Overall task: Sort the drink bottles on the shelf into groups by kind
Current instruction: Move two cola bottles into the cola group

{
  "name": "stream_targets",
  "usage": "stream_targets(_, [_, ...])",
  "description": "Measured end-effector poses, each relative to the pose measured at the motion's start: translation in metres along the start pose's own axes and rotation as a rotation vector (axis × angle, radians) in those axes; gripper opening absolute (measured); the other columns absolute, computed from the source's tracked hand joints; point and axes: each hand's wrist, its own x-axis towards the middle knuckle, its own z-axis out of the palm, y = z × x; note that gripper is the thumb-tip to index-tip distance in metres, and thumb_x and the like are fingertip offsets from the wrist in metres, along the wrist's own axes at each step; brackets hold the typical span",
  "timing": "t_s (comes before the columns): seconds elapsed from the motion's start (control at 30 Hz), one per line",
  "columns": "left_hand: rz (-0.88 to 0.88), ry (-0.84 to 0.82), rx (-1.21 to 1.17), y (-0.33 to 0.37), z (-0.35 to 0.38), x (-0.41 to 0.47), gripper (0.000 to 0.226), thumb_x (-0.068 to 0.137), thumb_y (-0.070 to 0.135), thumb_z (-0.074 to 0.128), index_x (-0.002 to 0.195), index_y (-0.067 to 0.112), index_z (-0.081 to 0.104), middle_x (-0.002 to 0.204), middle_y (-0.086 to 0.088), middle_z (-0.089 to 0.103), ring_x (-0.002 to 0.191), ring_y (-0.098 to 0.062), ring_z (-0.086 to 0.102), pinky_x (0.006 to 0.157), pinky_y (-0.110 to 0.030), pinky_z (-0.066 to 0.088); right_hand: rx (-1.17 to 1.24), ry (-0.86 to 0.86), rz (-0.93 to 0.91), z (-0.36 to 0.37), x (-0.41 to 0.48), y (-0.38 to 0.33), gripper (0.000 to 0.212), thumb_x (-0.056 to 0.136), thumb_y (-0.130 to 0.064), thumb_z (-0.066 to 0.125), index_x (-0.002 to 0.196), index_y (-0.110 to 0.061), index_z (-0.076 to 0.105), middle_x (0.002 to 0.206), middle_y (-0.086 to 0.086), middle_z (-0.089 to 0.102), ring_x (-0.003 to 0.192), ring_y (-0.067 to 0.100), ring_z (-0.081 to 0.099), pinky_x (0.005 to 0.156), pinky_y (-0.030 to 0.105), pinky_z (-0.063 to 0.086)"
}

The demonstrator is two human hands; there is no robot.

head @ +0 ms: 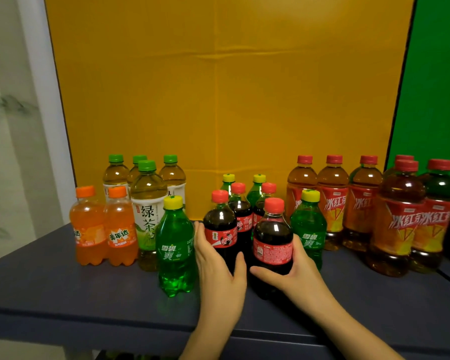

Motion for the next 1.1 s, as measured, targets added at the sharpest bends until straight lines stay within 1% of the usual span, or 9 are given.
stream_targets(0.07, [-0.085, -0.008, -0.009, -0.003, 0.005, 0.009, 0.088, 0.080, 0.009, 0.064, 0.143, 0.011, 0.004, 0.152, -0.010, 0.020, 0.141, -0.021, 0.020, 0.116, -0.041, 0.022, 0.005, 0.008, 0.004, -0.002, -0.003, 0.000, 0.063, 0.062, -0.028, 0.083, 0.107, -0.042, 0.043, 0.105, -0.018, 0.062, 0.092, -0.018, 0.055, 0.069, 0.004, 0.044])
stream_targets(0.17, [-0.189, -0.009, -0.011, -0.007, 0.011, 0.020, 0.087, 0.075, 0.009, 0.069, 0.140, 0.004, 0.012, 0.144, -0.016, 0.031, 0.134, -0.026, 0.030, 0.111, -0.035, 0.027, 0.018, 0.013, 0.020, -0.003, -0.007, 0.001, 0.057, 0.062, -0.027, 0.083, 0.098, -0.045, 0.043, 0.102, -0.020, 0.061, 0.090, -0.020, 0.054, 0.068, 0.005, 0.043])
stream_targets(0.33, [-0.287, 0.013, 0.006, -0.008, 0.015, 0.027, 0.079, 0.071, 0.011, 0.074, 0.132, 0.001, 0.026, 0.134, -0.019, 0.037, 0.128, -0.031, 0.035, 0.107, -0.039, 0.030, 0.041, -0.023, 0.055, -0.003, -0.012, 0.002, 0.057, 0.062, -0.027, 0.083, 0.097, -0.048, 0.041, 0.103, -0.027, 0.056, 0.092, -0.018, 0.051, 0.070, 0.007, 0.042])
stream_targets(0.43, [-0.313, -0.067, -0.041, -0.010, 0.012, 0.025, 0.077, 0.067, 0.017, 0.078, 0.127, 0.007, 0.032, 0.127, -0.013, 0.040, 0.119, -0.027, 0.042, 0.101, -0.041, 0.038, 0.078, -0.025, 0.061, -0.002, -0.014, 0.001, 0.056, 0.066, -0.029, 0.080, 0.100, -0.050, 0.040, 0.106, -0.026, 0.057, 0.091, -0.024, 0.052, 0.070, 0.001, 0.042])
stream_targets(0.5, [-0.313, -0.128, -0.125, -0.009, 0.009, 0.021, 0.070, 0.066, 0.020, 0.080, 0.121, 0.018, 0.036, 0.122, -0.008, 0.048, 0.112, -0.023, 0.050, 0.092, -0.037, 0.045, 0.113, -0.026, 0.066, -0.002, -0.016, -0.001, 0.054, 0.068, -0.031, 0.078, 0.104, -0.048, 0.042, 0.107, -0.024, 0.059, 0.093, -0.023, 0.053, 0.073, 0.001, 0.043])
stream_targets(0.63, [-0.303, -0.196, -0.319, -0.001, 0.003, 0.011, 0.050, 0.069, 0.019, 0.077, 0.105, 0.027, 0.044, 0.101, 0.008, 0.062, 0.091, -0.003, 0.060, 0.069, -0.014, 0.046, 0.213, 0.012, 0.072, -0.004, -0.020, -0.001, 0.054, 0.062, -0.042, 0.075, 0.111, -0.040, 0.050, 0.106, -0.018, 0.067, 0.098, -0.009, 0.061, 0.084, 0.016, 0.050])
stream_targets(0.77, [-0.358, -0.217, -0.492, 0.005, 0.000, 0.004, 0.034, 0.071, 0.019, 0.075, 0.097, 0.030, 0.056, 0.097, 0.004, 0.069, 0.089, -0.010, 0.066, 0.075, -0.025, 0.050, 0.319, 0.047, 0.053, -0.008, -0.022, -0.003, 0.054, 0.063, -0.036, 0.073, 0.112, -0.038, 0.051, 0.101, -0.026, 0.067, 0.095, -0.009, 0.062, 0.072, 0.006, 0.048])
stream_targets(0.9, [-0.347, -0.254, -0.552, 0.013, 0.000, -0.001, 0.033, 0.071, 0.016, 0.072, 0.100, 0.026, 0.061, 0.096, 0.000, 0.072, 0.090, -0.015, 0.068, 0.079, -0.032, 0.053, 0.352, 0.123, 0.045, -0.017, -0.026, -0.007, 0.057, 0.062, -0.031, 0.077, 0.111, -0.040, 0.048, 0.099, -0.025, 0.067, 0.094, -0.007, 0.062, 0.074, 0.013, 0.050])
stream_targets(1.1, [-0.239, -0.277, -0.613, 0.050, 0.018, -0.008, 0.040, 0.074, 0.010, 0.068, 0.111, 0.022, 0.060, 0.099, 0.002, 0.071, 0.089, -0.006, 0.067, 0.064, -0.012, 0.051, 0.396, 0.155, 0.073, -0.057, -0.045, -0.018, 0.066, 0.059, -0.039, 0.081, 0.114, -0.032, 0.045, 0.093, -0.016, 0.070, 0.089, -0.006, 0.064, 0.072, 0.016, 0.050])
